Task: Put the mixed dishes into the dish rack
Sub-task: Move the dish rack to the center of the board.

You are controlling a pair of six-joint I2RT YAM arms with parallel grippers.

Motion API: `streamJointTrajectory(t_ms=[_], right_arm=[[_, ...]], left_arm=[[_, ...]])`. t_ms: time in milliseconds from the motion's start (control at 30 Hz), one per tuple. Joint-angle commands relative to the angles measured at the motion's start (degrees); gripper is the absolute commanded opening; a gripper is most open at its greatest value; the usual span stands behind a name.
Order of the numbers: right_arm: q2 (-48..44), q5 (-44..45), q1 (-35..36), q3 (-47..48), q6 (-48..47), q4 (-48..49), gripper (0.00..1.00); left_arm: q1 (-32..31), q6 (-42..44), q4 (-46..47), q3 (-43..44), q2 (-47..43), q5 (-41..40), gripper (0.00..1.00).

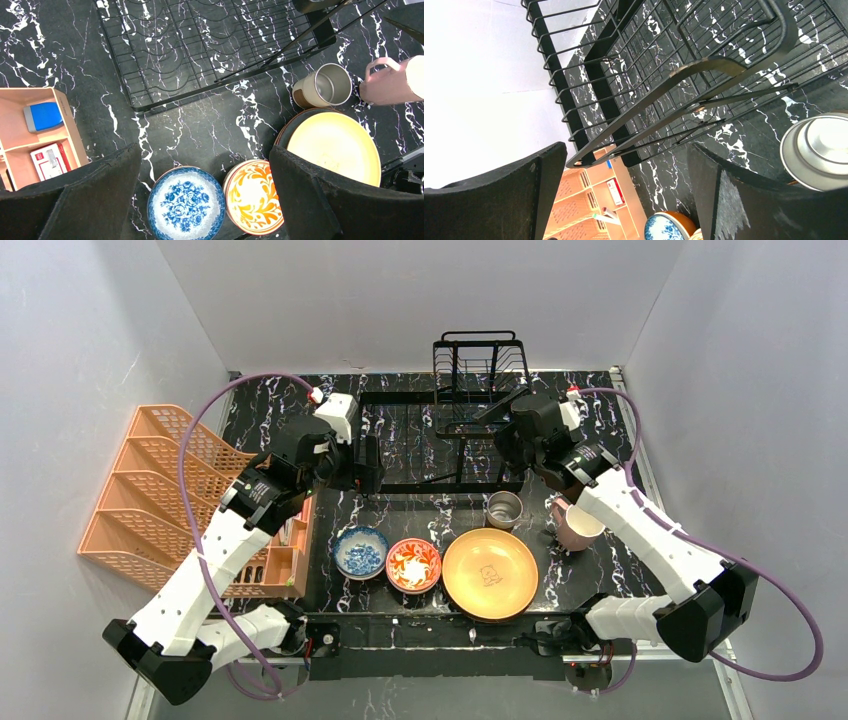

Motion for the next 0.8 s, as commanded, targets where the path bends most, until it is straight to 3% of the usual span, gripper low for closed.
streamJointTrajectory(t_ms=[0, 267, 633, 767], right_arm=[[0.2, 2.3, 0.2, 1.1, 1.2, 2.0, 0.99], [4.0, 3.6, 0.2, 1.9, 1.0, 3.5, 0.95], [5.5, 3.6, 0.2, 2.7, -4.9, 4.6, 0.54], [5.8, 3.1, 0.2, 3.5, -11.1, 4.8, 0.46]], left_arm=[[0.1, 0.0, -0.3, -0.4, -1.1, 0.9, 0.98], [0.1, -0.2, -1.0, -0.5, -1.4, 0.4, 0.98], [0.1, -0.2, -0.9, -1.5, -1.8, -1.2, 0.98], [0.1, -0.1, -0.9, -1.0, -1.4, -2.2, 0.99]])
